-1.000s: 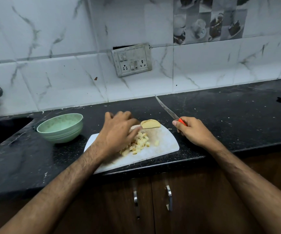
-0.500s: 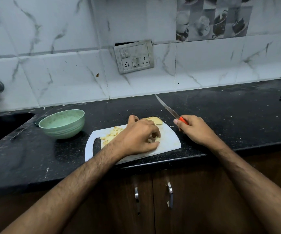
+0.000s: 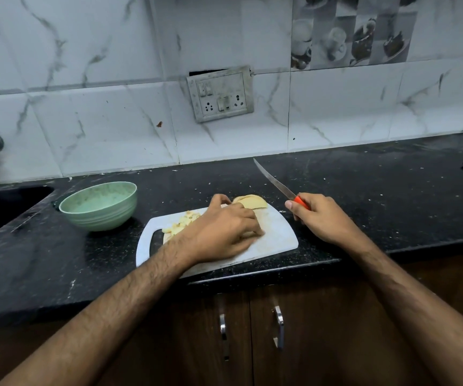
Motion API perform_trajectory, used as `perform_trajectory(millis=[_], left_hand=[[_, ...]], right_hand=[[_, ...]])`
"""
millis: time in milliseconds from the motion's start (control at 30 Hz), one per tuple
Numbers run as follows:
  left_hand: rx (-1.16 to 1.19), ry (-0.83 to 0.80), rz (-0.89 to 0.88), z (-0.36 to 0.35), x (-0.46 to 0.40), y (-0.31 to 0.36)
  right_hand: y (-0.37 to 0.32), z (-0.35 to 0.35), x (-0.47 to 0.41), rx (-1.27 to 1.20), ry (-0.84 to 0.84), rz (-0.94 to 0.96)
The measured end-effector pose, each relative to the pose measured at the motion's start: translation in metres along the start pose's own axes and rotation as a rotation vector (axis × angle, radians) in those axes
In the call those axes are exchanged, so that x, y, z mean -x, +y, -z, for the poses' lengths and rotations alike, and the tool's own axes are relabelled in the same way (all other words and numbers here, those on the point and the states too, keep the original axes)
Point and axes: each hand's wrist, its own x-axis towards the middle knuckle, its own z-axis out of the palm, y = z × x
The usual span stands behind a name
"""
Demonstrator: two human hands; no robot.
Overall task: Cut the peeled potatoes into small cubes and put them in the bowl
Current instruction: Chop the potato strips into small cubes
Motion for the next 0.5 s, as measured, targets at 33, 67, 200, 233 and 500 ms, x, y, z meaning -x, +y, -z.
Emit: perform_trajectory(millis=[33,67,200,233,500], left_hand=[[-0.05,0.03,-0.003,0.0,0.0,-0.003],[-0.091,0.062,0.0,0.0,0.0,-0.006],[0.12,0.135,0.13,0.009,-0.003,-0.014],[0.215,0.162,0.195,0.01,-0.006,-0.017],[-0.019,0.014,0.296,-0.002,-0.046,-0.039]], right_hand=[[0.001,0.0,0.0,-0.001,0.004,0.0],[0.001,0.0,0.0,-0.001,0.006,-0.001],[0.001,0.0,-0.001,-0.003,0.002,0.004],[0.001,0.0,-0.001,-0.006,0.002,0.002],[0.002,0.0,-0.001,-0.017,0.011,-0.011]])
